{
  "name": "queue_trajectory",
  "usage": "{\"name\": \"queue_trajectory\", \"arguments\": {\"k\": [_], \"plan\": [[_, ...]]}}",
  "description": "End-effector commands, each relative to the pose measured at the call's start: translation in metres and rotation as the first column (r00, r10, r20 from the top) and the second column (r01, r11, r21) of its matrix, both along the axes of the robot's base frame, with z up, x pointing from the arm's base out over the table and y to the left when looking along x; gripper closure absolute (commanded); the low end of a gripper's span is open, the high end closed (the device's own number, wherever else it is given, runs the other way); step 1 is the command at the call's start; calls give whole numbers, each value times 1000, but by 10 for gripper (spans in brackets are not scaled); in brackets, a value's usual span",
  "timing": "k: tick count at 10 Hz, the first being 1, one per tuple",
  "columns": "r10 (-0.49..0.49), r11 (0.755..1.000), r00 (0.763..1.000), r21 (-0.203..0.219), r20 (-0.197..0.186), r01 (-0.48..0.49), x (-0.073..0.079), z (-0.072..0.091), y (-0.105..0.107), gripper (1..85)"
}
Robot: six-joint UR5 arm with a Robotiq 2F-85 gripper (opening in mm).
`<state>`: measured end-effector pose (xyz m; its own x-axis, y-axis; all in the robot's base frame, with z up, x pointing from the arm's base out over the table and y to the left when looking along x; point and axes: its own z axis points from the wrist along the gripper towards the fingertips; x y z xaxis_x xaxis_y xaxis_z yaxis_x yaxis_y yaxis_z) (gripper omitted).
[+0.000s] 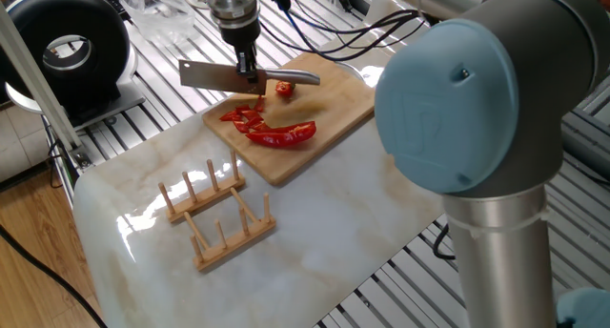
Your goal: Chop the chili peppers
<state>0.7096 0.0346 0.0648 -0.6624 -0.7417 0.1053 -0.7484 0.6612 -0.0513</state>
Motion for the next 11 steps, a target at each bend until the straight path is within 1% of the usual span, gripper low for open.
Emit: {"name": "queue_trajectory", "arguments": {"k": [1,4,5,6,7,8,10,11], "plan": [[-20,999,999,35,-30,21,-9,2,13,843],[-34,998,998,50,-48,37,-18,7,26,843],[-39,998,998,48,-51,42,-19,9,26,843],[-38,999,998,36,-50,40,-21,13,23,843],[-32,999,998,1,-47,32,-22,23,14,843],[-34,999,999,-29,-38,33,-27,38,6,843],[-75,997,997,-22,-25,74,-40,60,-3,843],[-92,995,995,-31,-25,91,-48,70,-12,843]]}}
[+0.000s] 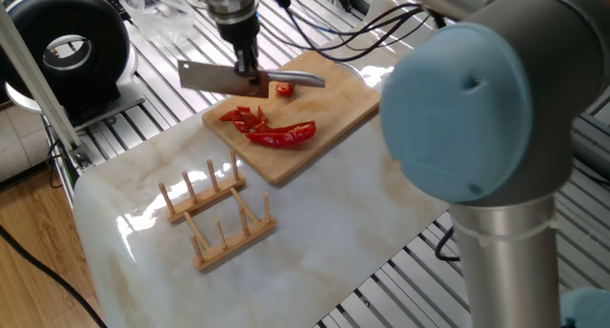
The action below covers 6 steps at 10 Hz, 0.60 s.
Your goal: Chop the chili peppers
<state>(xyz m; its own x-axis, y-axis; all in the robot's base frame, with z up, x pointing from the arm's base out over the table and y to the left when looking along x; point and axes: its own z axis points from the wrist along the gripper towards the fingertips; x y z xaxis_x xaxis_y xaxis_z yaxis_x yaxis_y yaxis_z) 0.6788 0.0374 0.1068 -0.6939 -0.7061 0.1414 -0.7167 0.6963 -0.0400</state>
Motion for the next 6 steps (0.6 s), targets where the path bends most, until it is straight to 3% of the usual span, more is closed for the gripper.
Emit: {"name": "queue_trajectory", "arguments": {"k": [1,5,6], "plan": [[-51,999,999,-10,2,51,-23,33,-19,843],[-109,994,994,-28,19,109,-24,32,-26,843],[-192,981,981,28,36,191,-20,30,-13,843]]}}
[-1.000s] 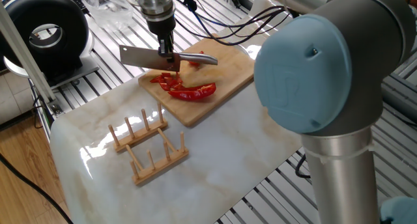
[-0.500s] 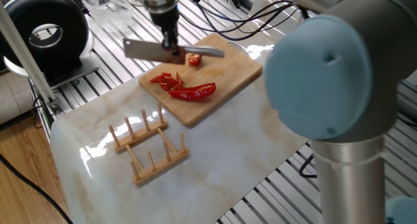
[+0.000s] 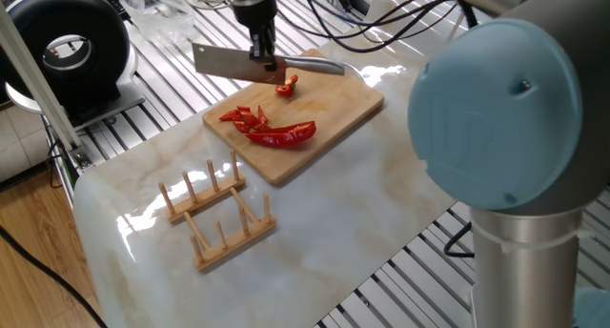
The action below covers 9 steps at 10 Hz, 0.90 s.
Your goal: Chop the chili peppers
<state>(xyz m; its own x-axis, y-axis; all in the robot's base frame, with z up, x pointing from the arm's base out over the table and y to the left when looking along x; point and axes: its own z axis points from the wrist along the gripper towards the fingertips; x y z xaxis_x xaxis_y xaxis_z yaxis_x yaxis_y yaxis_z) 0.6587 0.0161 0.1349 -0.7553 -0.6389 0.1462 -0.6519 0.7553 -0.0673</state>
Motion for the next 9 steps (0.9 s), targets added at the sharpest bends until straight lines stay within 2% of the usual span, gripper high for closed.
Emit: {"name": "queue_trajectory", "arguments": {"k": [1,3,4,5,7,9], "plan": [[-120,992,992,55,47,117,6,1,7,843],[-103,994,994,44,31,101,3,1,5,843],[-76,997,997,-5,28,76,3,0,-6,843],[-53,999,998,2,27,53,3,0,-5,843],[-92,995,995,32,38,91,-2,7,-3,843],[-92,994,994,56,60,89,3,3,-1,843]]}}
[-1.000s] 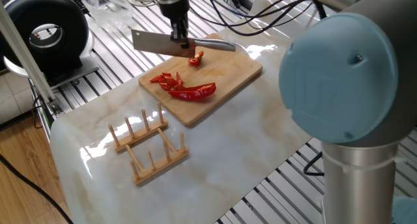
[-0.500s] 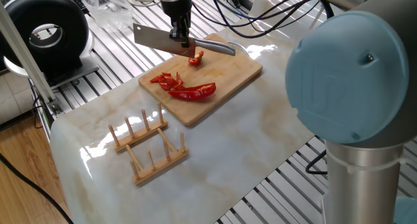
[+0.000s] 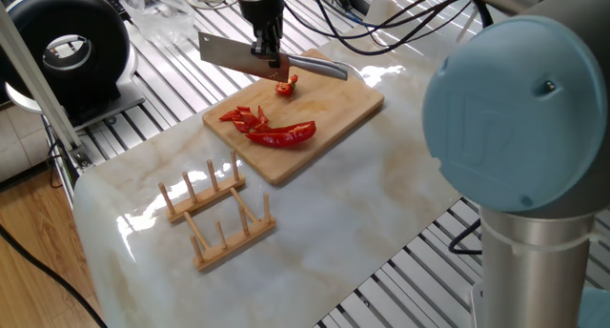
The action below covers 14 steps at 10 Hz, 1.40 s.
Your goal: Chop the chili peppers
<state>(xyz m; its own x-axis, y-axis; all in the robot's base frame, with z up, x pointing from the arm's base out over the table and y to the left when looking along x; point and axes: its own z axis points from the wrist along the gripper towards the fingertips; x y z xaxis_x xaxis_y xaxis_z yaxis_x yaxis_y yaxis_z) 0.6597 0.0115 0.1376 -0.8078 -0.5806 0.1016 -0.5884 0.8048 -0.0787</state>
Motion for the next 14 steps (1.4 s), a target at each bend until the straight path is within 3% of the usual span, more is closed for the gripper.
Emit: {"name": "queue_trajectory", "arguments": {"k": [1,2,3,5,7,8,9,11,12,14], "plan": [[-15,1000,1000,-5,17,15,3,-2,-5,843],[7,999,1000,-38,14,-7,6,-6,-15,843],[8,999,1000,-35,19,-7,8,-10,-19,843],[-63,998,998,23,30,62,6,-12,-13,843],[-100,995,995,-4,26,100,3,-15,-23,843],[-100,995,994,-8,39,100,8,-17,-24,843],[-75,997,994,-21,83,77,22,-19,-27,843],[-43,999,987,0,152,43,46,-22,-16,843],[-25,1000,985,3,170,25,56,-28,-13,843],[-6,1000,987,14,161,3,62,-39,-9,843]]}}
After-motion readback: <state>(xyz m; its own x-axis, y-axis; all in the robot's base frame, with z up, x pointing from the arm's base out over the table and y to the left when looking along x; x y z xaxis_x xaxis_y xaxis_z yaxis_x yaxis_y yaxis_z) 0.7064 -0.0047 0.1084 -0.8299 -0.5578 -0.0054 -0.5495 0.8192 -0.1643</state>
